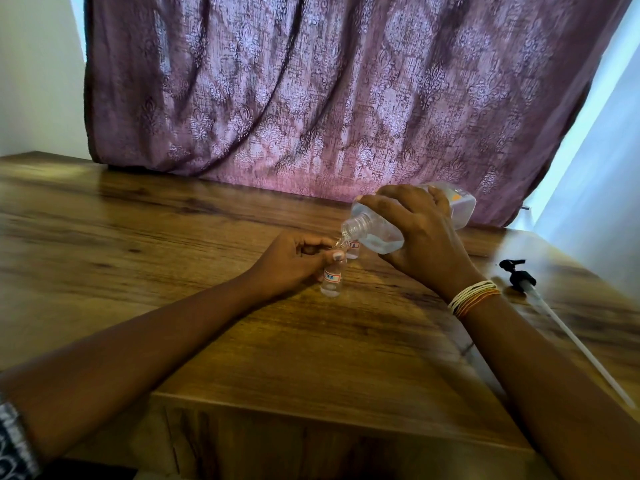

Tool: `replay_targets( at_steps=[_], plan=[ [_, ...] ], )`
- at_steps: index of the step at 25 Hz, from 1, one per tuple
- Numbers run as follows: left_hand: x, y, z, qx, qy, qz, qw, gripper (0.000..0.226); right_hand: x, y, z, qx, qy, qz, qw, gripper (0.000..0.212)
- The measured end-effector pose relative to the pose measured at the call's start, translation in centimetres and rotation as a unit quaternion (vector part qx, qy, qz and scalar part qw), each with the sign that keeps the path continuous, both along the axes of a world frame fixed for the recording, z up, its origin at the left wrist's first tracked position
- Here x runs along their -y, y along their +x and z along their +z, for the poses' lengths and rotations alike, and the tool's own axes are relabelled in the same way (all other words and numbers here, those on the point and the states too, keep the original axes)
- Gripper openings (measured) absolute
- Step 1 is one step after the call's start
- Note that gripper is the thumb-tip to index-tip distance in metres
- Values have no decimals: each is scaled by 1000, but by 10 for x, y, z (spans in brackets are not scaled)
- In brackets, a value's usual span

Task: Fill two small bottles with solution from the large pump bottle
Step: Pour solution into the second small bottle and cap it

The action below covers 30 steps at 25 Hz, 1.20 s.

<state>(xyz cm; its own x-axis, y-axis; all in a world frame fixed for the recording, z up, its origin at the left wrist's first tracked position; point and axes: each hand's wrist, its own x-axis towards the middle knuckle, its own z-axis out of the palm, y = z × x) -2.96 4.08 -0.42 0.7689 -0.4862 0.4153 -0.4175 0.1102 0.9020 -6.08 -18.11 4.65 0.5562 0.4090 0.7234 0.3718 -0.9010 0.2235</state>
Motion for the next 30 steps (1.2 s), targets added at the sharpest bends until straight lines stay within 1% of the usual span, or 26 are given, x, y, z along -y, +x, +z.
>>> replay_targets(
  at_steps=[13,18,23,30],
  plan=[
    [-1,-4,4,18,15,2,1000,15,-1,-2,2,2,3,-4,1000,48],
    [-1,-1,1,-3,4,4,1000,13,-2,-3,2,1,4,-3,1000,48],
    [-2,-2,3,3,17,10,1000,14,-3,-4,2,11,5,0,1000,47],
    [-1,-3,4,-8,8,-7,1000,15,-3,-5,2,12,6,4,1000,47]
  ],
)
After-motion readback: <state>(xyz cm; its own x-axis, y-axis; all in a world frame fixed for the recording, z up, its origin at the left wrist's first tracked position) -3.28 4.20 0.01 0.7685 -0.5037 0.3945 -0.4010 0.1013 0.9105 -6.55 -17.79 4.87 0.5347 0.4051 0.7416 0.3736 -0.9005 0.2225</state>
